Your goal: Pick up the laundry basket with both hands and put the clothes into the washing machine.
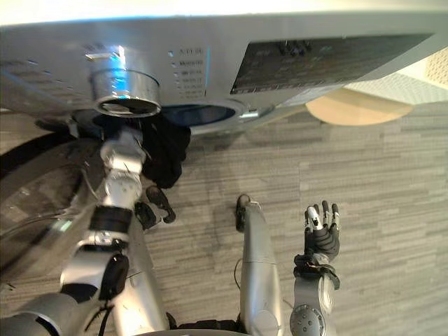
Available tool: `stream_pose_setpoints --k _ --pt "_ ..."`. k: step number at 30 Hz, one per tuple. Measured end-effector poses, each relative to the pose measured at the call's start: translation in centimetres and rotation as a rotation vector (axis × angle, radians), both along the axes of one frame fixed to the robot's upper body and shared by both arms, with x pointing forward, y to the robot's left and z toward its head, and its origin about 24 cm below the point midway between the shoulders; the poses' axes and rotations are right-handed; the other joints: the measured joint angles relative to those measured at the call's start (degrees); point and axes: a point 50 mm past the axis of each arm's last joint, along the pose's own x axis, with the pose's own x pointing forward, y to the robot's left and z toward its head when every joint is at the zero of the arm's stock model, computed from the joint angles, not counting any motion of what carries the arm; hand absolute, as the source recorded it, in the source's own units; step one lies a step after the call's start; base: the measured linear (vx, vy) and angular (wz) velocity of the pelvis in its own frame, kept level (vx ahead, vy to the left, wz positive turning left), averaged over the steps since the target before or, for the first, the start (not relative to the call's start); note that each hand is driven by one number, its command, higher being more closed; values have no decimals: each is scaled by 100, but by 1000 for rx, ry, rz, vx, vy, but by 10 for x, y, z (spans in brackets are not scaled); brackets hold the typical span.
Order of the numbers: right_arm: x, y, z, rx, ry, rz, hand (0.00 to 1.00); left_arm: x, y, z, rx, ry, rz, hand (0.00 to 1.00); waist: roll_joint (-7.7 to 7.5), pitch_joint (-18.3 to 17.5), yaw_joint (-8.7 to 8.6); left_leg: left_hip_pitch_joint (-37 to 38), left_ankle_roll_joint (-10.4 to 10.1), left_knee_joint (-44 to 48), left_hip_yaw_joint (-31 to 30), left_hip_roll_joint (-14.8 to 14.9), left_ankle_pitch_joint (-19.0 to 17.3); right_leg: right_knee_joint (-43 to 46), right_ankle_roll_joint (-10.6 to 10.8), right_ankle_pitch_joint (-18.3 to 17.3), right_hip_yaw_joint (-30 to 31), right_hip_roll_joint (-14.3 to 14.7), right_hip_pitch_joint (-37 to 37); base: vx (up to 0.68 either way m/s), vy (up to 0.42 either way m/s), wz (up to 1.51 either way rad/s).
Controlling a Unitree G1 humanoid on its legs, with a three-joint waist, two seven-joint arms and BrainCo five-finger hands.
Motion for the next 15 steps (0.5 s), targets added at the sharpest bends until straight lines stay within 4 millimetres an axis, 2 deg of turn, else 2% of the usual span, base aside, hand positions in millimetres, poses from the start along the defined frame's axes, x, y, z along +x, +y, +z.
stream_pose_setpoints --k 2,6,10,15 --pt "0 0 0 6 -9 4 0 2 1 29 98 -75 -24 100 9 31 -19 -136 21 15 -2 12 12 -22 14 23 -9 4 -115 42 -13 -8" --pt "1 1 4 -4 -45 31 0 0 -10 83 318 -214 -98 100 13 47 -14 -220 69 -81 32 2 45 -154 28 61 -31 -1 -178 49 -26 -1" --pt "1 2 6 -12 -79 59 0 -3 -27 104 481 -290 -181 100 50 70 -8 -290 83 -121 42 -2 63 -179 21 66 -51 -2 -254 35 -40 -1" --pt "-3 0 4 -29 -94 79 0 -5 -41 107 645 -324 -266 100 69 86 19 -293 70 -198 64 -34 128 -177 5 75 -59 -18 -297 10 -58 5"
